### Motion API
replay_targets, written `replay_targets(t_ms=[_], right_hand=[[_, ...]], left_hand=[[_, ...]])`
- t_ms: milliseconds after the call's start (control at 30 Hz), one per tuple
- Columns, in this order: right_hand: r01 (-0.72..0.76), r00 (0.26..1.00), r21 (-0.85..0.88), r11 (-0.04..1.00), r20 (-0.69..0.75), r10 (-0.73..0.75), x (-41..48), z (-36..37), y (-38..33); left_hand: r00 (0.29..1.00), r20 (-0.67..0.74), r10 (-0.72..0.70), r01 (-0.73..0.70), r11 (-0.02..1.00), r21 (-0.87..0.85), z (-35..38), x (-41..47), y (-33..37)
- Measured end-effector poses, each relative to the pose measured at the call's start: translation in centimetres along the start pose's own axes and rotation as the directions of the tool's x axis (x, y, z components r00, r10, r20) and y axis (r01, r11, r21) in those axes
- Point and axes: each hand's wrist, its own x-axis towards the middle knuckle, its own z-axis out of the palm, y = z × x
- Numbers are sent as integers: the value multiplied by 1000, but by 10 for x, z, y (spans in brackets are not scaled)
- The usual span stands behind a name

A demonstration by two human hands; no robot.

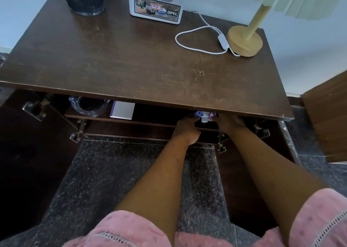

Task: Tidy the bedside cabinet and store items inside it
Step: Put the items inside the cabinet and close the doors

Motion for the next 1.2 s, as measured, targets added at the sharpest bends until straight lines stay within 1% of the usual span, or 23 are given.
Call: replay_targets(t_ms=[200, 333, 400, 467, 567, 633, 700, 767, 833, 900, 967, 1033, 1067, 1133, 1200], right_hand=[[28, 999, -32, 999, -37, -29, -5, 0, -1], [32, 998, -24, 999, -61, -33, -10, -3, -1], [41, 996, -47, 998, -73, -44, -14, -4, -3], [43, 994, -73, 996, -93, -50, -21, -5, -8], [41, 986, -200, 979, -148, -72, -38, -8, -18], [51, 984, -243, 969, -154, -90, -54, -11, -25], [121, 984, -231, 965, -100, -147, -69, -14, -33], [211, 975, -158, 965, -34, -219, -83, -19, -42], [279, 960, -155, 948, 11, -280, -99, -27, -54], [327, 944, -151, 933, -4, -331, -113, -37, -68], [392, 915, -116, 912, -49, -400, -127, -46, -85], [477, 870, -77, 876, -99, -482, -138, -53, -108], [515, 844, -65, 855, -135, -519, -142, -55, -121], [575, 789, -62, 816, -222, -573, -148, -58, -148], [620, 739, -77, 781, -276, -614, -145, -57, -174]], left_hand=[[1000, 5, 10, -10, 1000, -4, -1, -3, 1], [1000, 26, -7, 6, 1000, 10, -5, -8, 2], [999, 45, -27, 27, 1000, 11, -8, -14, 4], [997, 67, -47, 44, 998, 51, -13, -24, 8], [996, 66, -58, 49, 991, 123, -20, -42, 15], [996, 55, -74, 68, 993, 101, -26, -55, 21], [993, 79, -86, 82, 995, 49, -33, -68, 30], [987, 128, -94, 92, 996, 23, -42, -82, 42], [981, 168, -100, 99, 995, 12, -54, -97, 54], [969, 215, -125, 126, 992, 9, -71, -114, 65], [951, 249, -185, 192, 981, -4, -96, -132, 75], [959, 197, -203, 223, 971, -85, -125, -146, 82], [973, 128, -191, 209, 967, -148, -141, -151, 84], [985, -66, -162, 137, 949, -283, -172, -158, 84], [960, -240, -148, 30, 901, -433, -200, -160, 78]])
